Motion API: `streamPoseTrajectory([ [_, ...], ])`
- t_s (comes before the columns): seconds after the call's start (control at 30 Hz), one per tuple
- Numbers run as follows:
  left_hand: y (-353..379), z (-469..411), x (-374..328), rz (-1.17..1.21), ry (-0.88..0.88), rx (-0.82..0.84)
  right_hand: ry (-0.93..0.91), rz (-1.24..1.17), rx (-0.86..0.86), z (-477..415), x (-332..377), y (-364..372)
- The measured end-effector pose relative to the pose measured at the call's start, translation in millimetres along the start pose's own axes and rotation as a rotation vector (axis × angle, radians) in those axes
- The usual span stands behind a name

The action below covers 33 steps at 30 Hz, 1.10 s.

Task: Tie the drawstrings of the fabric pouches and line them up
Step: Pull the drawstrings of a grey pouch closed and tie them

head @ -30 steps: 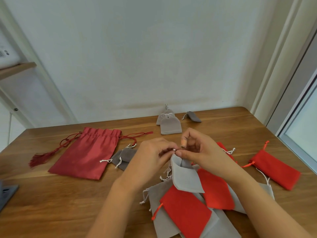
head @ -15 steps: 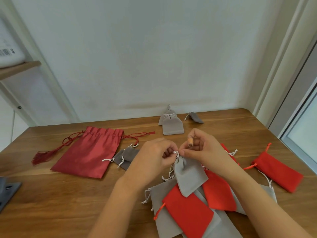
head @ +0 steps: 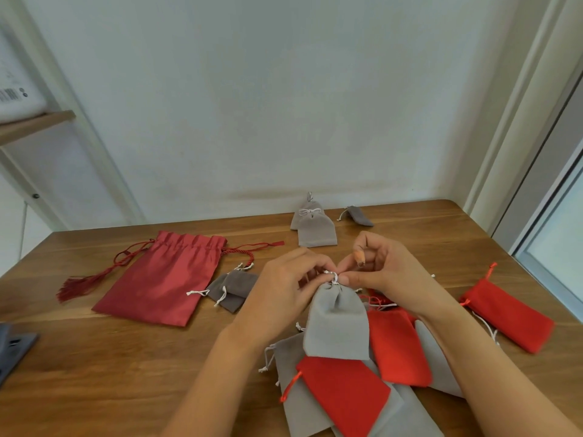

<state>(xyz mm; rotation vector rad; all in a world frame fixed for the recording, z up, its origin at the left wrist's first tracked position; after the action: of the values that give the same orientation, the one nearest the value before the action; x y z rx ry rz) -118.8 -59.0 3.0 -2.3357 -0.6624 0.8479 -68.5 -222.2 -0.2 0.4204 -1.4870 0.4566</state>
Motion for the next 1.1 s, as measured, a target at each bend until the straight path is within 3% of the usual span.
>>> streamPoseTrajectory([
  [0.23,-2,1,-1,0.087,-0.006,-0.096,0.003,-0.018,0.064,-1,-3,-1],
  [0.53,0,1,-3,0.079,0.025,-0.093,-0.035,0.118,0.072,-1,-5,6],
  [0.77,-7,2,1,0.032,-0.084,-0.083,-0.08,0.182,-0.073,1,0,-6],
  [0.97,-7,1,-2,-0.009,-0.067,-0.085,-0.193,0.318,-0.16,5,7,-4],
  [1.1,-10,0,1,0.131,-0.154,-0.163,-0.257,0.206,-0.134,4,8,1],
])
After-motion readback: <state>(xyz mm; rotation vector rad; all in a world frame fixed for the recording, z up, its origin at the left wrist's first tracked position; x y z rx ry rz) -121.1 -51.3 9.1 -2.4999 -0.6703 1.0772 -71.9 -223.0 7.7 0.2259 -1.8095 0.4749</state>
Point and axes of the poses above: each hand's wrist, its own z-axis away from the middle knuckle, its own y-axis out of the palm, x = y × z, the point moved 3 cm from there along -z, towards the middle knuckle, and after that the axes turned 11 degrees about y, right-handed, at the moved point
